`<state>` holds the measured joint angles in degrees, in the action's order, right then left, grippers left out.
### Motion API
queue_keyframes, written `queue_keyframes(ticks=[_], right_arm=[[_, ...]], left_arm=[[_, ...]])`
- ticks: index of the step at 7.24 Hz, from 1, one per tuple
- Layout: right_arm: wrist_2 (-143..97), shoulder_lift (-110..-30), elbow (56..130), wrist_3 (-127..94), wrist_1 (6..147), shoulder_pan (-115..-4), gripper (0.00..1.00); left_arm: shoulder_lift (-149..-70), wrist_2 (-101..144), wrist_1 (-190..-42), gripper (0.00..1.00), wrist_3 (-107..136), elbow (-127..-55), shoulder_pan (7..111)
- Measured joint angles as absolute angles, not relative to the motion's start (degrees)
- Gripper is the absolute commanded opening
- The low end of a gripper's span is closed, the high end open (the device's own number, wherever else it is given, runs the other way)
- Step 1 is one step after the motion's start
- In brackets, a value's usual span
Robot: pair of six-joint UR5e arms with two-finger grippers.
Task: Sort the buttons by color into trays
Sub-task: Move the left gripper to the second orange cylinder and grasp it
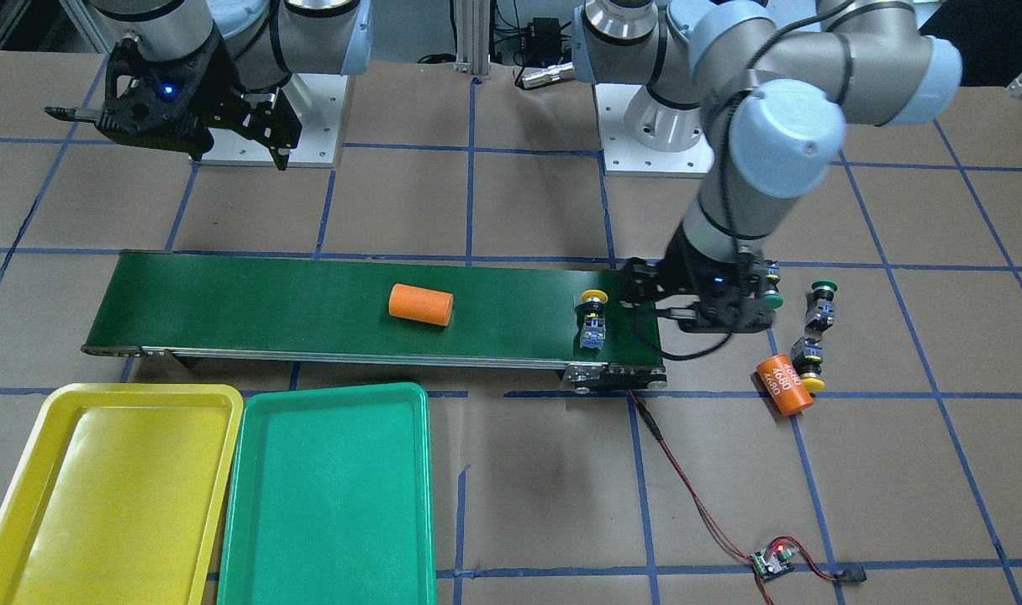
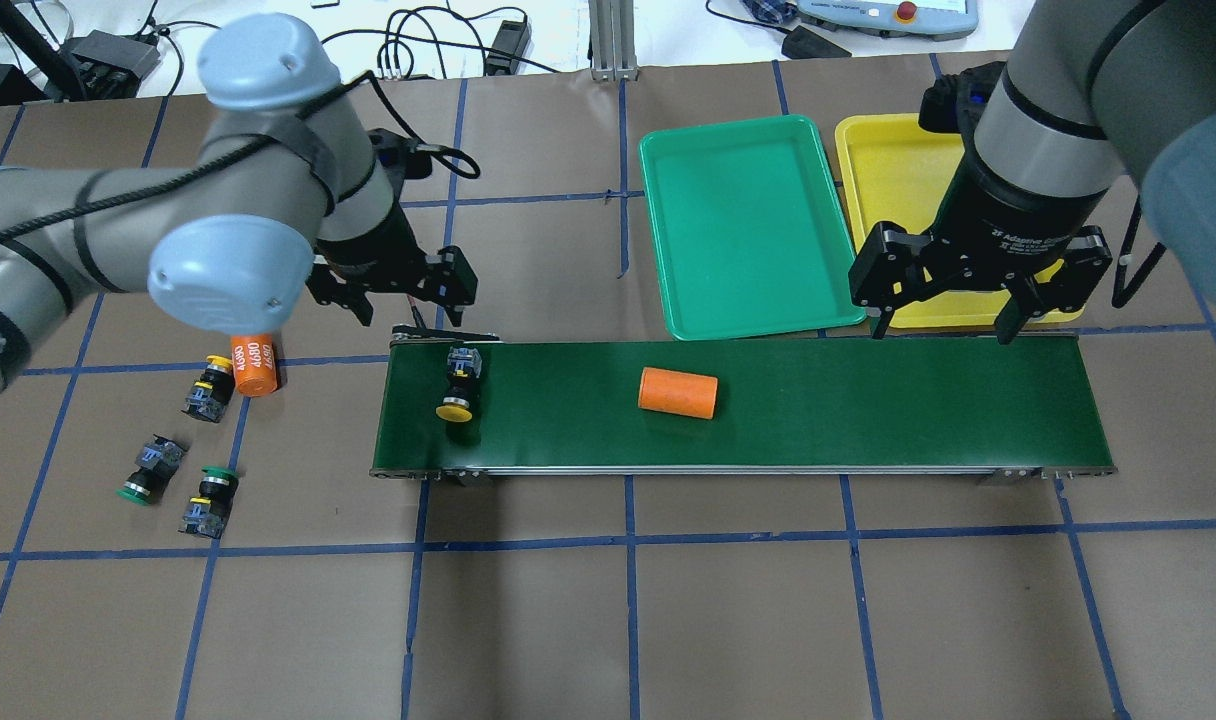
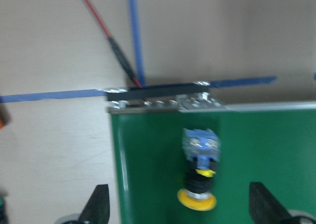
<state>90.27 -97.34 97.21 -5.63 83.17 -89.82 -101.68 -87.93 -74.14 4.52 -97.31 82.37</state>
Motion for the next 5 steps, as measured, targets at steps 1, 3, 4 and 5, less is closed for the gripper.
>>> queue_keyframes(ticks=[1,3,4,5], right_arm=[[90.26,-97.33,97.21,-5.62,83.17,-89.82,1.0],[90.42,-97.32,97.31,-5.63,83.03,-89.82,1.0],[91.14,-97.35,97.45,-5.63,82.99,-89.82,1.0],[91.99,-97.37,97.54,-5.63,83.03,-89.82,1.0]], left_arm=[[-105.38,-86.35,-71.56,1.0,9.54,-95.56,78.09],[-111.6,-85.58,-69.2,1.0,14.86,-94.65,73.47],[-113.41,-86.29,-68.87,1.0,12.72,-95.43,71.34],[-114.65,-87.78,-68.21,1.0,8.7,-96.43,70.11]])
